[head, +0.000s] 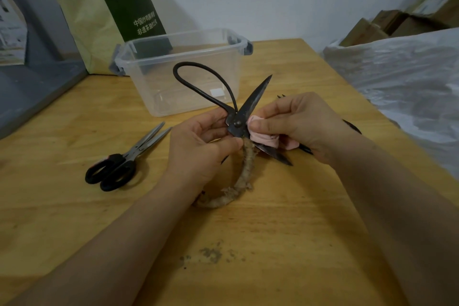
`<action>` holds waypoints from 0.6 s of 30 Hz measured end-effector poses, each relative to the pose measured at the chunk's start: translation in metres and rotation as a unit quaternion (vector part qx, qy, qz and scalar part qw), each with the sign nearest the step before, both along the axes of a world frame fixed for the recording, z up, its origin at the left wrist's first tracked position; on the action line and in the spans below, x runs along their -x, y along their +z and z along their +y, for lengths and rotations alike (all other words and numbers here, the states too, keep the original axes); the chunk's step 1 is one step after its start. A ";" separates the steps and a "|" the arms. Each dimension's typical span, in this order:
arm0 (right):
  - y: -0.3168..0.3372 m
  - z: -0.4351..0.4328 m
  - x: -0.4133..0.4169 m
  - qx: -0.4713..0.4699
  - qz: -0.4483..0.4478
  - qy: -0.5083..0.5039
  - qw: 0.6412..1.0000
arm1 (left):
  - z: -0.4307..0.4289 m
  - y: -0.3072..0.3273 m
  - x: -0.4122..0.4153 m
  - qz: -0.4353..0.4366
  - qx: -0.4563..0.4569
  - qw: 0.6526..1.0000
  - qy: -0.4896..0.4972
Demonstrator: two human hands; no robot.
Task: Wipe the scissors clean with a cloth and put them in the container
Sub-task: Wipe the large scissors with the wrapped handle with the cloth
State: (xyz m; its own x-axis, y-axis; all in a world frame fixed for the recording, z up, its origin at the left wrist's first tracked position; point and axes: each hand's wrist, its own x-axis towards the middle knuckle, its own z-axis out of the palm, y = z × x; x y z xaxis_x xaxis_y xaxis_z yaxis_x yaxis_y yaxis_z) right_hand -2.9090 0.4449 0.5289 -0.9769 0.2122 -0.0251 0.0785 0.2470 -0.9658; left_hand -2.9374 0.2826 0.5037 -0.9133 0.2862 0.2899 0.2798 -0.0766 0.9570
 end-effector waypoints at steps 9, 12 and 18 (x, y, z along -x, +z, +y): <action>-0.002 -0.014 0.001 0.023 0.014 0.001 1.000 | -0.001 0.001 -0.002 0.016 0.006 1.000 0.006; 0.004 -0.003 -0.001 -0.014 -0.020 0.028 0.999 | -0.001 0.001 -0.001 0.020 0.004 1.000 0.015; 0.004 0.007 -0.003 -0.085 -0.053 0.040 0.994 | -0.001 0.000 0.001 0.010 0.001 1.000 0.011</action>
